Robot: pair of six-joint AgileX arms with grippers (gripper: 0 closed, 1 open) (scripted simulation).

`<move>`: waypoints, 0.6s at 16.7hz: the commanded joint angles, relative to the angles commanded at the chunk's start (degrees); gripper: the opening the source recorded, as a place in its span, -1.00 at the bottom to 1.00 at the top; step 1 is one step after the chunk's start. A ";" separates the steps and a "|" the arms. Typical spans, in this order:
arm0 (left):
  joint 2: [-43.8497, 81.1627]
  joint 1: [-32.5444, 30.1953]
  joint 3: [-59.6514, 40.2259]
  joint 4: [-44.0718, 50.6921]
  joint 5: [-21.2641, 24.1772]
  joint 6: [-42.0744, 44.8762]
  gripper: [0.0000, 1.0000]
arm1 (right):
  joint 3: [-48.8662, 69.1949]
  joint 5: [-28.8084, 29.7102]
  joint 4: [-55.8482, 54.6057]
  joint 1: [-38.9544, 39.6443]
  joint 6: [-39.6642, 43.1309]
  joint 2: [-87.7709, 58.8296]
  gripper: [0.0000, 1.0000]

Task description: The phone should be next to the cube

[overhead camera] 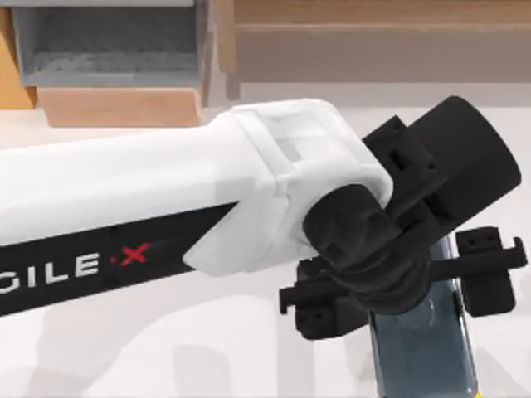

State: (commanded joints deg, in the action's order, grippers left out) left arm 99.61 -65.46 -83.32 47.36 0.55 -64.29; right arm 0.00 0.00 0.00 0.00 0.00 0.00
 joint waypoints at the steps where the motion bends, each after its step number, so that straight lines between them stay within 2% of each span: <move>1: 0.10 -0.04 0.86 -0.23 -0.05 0.01 -1.00 | 0.00 0.00 0.00 0.00 0.00 0.00 1.00; 10: 3.95 -0.33 10.31 -1.65 -0.81 -0.05 -1.00 | 0.00 0.00 0.00 0.00 0.00 0.00 1.00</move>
State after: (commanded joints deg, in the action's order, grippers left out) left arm 103.55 -65.79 -73.01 45.71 -0.27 -64.35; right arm 0.00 0.00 0.00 0.00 0.00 0.00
